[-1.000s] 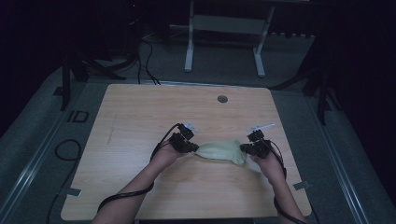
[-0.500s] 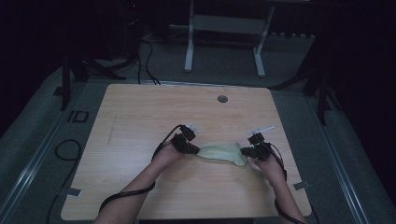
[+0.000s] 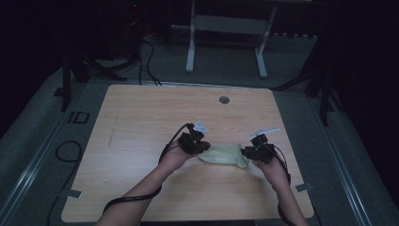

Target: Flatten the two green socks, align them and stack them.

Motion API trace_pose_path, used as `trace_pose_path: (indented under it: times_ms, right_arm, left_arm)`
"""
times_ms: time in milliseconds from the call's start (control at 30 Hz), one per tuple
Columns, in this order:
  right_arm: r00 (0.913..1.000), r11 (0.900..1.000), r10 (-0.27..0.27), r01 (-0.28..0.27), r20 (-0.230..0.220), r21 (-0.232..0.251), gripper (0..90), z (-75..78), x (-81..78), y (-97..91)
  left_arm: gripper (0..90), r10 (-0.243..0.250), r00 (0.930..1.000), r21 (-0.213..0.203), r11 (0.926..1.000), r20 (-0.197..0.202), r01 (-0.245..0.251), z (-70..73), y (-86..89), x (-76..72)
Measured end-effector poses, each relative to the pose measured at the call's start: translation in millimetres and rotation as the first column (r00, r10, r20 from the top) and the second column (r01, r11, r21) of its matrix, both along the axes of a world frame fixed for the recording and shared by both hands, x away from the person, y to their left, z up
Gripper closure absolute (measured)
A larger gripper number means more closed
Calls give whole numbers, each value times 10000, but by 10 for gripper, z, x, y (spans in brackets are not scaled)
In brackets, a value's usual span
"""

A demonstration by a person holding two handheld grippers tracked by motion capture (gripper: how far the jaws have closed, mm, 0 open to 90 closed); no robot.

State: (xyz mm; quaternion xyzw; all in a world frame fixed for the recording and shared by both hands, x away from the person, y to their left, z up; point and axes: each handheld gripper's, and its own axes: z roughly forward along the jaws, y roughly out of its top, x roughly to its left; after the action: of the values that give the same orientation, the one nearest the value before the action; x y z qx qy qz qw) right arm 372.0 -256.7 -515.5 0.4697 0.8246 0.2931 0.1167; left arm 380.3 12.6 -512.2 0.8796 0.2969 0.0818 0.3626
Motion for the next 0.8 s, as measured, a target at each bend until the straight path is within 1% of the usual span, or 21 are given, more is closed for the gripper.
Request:
trace_pose_path:
  times_ms: [33,67,100,133,167,200,233,267,300,333,367,467,533,633,700,733,800]
  right_arm:
    - [10000,10000,53,-53,-58,-7,770,-15,0,4]
    - [9998,9999,120,-121,-126,-62,774,-43,6,7]
    - [9996,9997,130,-135,-251,-181,770,-79,13,10]
    - [9992,9995,152,-162,-362,-276,741,-122,26,10]
    - [9988,9991,145,-163,-468,-387,715,-163,35,10]
    - [9983,9985,201,-228,-549,-493,709,-208,46,9]
    - [9980,9984,214,-244,-596,-501,707,-243,52,9]
    - [9984,9990,209,-229,-519,-394,690,-256,48,7]
    - [9986,9989,206,-225,-479,-401,672,-258,43,13]
    - [9988,9987,242,-261,-419,-448,643,-261,37,29]
    - [9989,9986,259,-277,-386,-450,630,-265,33,45]
    - [9989,9969,369,-389,-303,-688,590,-266,32,95]
    - [9989,9951,437,-450,-165,-882,573,-272,27,144]
    - [9986,9935,514,-519,-82,-1013,564,-277,20,224]
    - [9981,9926,623,-622,-25,-1045,559,-281,21,286]
    - [9975,9917,712,-710,-17,-1074,556,-282,25,328]
    - [9963,9901,864,-860,-12,-1106,551,-283,35,393]
  left_arm:
    - [857,59,10000,70,10000,-52,-58,-52,-27,12]
    - [874,93,9998,137,9999,-199,-90,-109,-46,30]
    - [873,150,9996,292,9995,-255,-142,-169,-65,47]
    - [872,167,9995,485,9987,-281,-153,-222,-81,58]
    - [871,177,9993,588,9981,-343,-157,-270,-91,70]
    - [862,218,9989,644,9977,-416,-191,-309,-89,84]
    - [862,311,9985,640,9976,-452,-281,-339,-79,91]
    - [862,329,9982,669,9973,-498,-296,-366,-69,98]
    - [843,359,9979,652,9973,-542,-323,-391,-50,101]
    - [841,380,9974,539,9979,-617,-346,-397,-29,103]
    - [840,400,9973,536,9979,-616,-367,-397,-19,100]
    - [836,455,9975,695,9967,-532,-418,-388,13,87]
    - [836,527,9972,699,9964,-539,-489,-390,48,76]
    - [836,653,9963,666,9959,-550,-616,-394,121,57]
    - [836,754,9959,751,9946,-501,-715,-391,187,46]
    - [836,754,9959,751,9946,-501,-715,-391,187,46]
    - [836,888,9948,830,9930,-497,-845,-386,295,44]
